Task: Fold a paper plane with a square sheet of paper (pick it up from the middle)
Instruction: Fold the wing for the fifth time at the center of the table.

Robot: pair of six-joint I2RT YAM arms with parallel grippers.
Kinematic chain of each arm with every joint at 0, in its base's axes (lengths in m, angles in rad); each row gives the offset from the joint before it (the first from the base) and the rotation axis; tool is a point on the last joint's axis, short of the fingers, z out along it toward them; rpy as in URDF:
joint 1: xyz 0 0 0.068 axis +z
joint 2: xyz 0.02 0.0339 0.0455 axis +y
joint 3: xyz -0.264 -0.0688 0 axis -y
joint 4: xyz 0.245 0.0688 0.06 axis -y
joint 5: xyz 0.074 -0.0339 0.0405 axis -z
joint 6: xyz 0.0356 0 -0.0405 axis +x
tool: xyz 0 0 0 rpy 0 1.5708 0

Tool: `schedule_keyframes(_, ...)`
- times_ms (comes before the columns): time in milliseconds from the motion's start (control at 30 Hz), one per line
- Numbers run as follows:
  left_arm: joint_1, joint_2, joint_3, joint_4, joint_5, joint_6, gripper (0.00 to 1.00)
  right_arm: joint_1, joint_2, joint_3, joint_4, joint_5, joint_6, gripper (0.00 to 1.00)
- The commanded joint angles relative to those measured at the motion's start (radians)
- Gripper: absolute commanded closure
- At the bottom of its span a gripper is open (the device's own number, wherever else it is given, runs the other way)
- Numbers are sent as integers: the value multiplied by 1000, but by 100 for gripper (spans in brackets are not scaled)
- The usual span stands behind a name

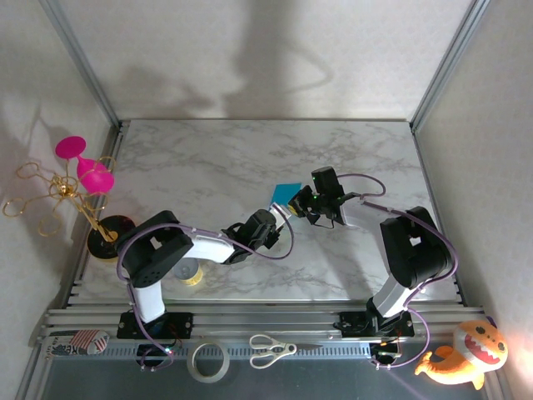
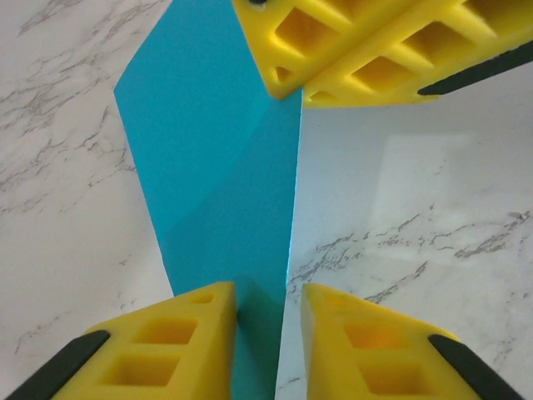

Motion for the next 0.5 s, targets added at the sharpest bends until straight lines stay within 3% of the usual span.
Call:
schedule_keyframes(0, -8, 18, 23, -9, -12, 5, 77, -6, 4, 23, -22, -12, 0, 92)
schedule_keyframes(100, -8, 22, 25, -12, -7, 2, 83, -6, 5, 24, -23, -13, -4, 85)
schedule_keyframes(367, 4, 21, 25, -22, 39, -31, 100, -14, -18, 10, -21, 12, -39, 51)
schedule_keyframes(467, 17, 13, 21, -24, 71, -54, 100, -22, -39, 4, -33, 50, -63, 43)
